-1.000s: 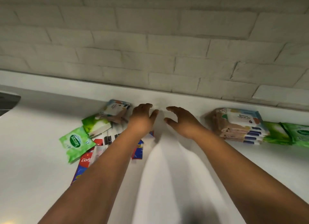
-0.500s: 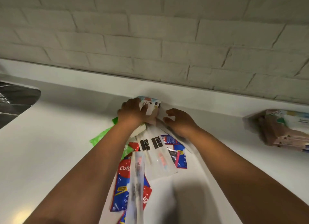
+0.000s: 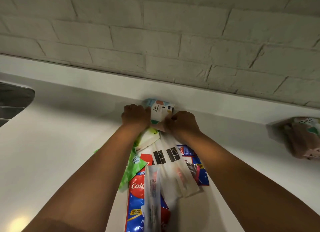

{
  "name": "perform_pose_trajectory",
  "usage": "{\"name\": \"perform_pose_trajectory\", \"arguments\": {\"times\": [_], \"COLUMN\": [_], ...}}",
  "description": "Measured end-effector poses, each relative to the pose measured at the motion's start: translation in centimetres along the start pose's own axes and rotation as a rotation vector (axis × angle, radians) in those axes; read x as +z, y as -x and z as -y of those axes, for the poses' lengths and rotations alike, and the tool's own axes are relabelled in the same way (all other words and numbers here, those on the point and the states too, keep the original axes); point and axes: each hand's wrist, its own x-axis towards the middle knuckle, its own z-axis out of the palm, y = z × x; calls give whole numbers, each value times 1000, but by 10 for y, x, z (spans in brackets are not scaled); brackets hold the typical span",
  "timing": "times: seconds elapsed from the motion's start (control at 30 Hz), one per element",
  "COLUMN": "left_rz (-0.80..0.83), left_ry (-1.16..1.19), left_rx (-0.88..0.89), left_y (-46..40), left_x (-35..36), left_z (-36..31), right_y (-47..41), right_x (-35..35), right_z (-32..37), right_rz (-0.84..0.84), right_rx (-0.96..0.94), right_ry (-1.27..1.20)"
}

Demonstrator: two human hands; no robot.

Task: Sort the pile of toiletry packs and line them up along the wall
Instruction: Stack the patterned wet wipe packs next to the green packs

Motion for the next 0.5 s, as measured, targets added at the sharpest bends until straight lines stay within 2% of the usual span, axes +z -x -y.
{"name": "perform_pose_trajectory", "arguments": {"times": [0.13, 0.3, 0.4, 0.5], "left_rz": [-70, -119, -142, -138], "left_ry": [169, 484, 528, 577], "left_rx": [17, 113, 199, 278], "left_y": [-5, 0, 9, 22], "left_x": [0, -19, -33, -46], "left_z": [-1, -8, -13, -17], "right_y": [1, 11, 20, 23], "right_x": [-5, -15, -27, -35], "right_z": [1, 0, 1, -7], "right_rz": [-8, 54, 66, -18], "right_rx": [-114, -161, -152, -73], "right_ry": [11, -20, -75, -214]}}
